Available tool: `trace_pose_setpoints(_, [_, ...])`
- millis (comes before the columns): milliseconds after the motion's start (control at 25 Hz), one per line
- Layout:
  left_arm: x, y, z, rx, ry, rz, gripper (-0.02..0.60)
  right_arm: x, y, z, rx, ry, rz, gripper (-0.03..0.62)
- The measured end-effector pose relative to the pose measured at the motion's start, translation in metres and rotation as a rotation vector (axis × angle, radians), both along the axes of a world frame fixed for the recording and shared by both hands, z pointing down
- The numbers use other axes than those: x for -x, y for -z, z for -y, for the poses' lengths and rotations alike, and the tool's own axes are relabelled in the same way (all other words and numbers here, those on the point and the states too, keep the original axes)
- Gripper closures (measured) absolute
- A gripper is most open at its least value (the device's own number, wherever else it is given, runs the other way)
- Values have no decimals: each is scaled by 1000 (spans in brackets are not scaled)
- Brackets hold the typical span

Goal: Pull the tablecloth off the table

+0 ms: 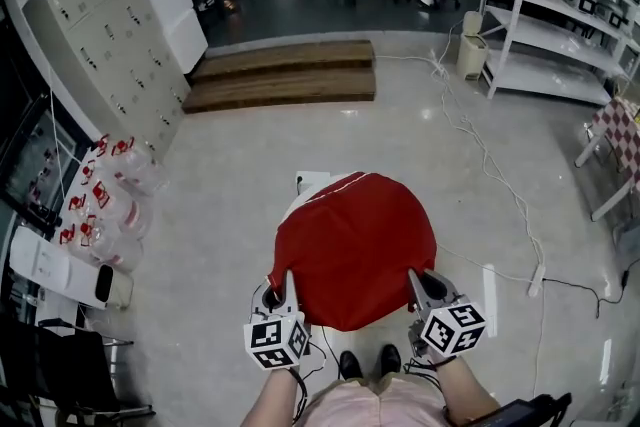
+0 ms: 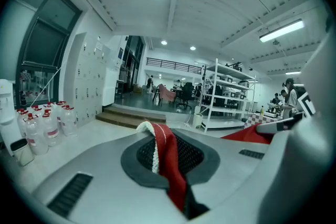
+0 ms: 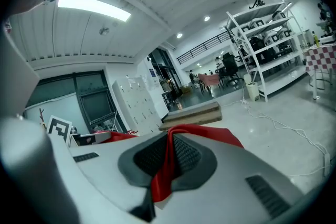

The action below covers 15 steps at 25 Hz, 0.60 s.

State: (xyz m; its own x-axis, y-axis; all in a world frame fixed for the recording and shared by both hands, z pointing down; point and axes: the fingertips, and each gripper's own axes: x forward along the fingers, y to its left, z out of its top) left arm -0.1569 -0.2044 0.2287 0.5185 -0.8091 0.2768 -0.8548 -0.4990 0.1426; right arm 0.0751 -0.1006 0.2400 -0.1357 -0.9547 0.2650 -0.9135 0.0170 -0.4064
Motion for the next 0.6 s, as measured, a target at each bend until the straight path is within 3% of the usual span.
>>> trace_pose_setpoints(600, [4,7,-5,-38,-28,-2,546,15,2,1,-11,-22,-52,563])
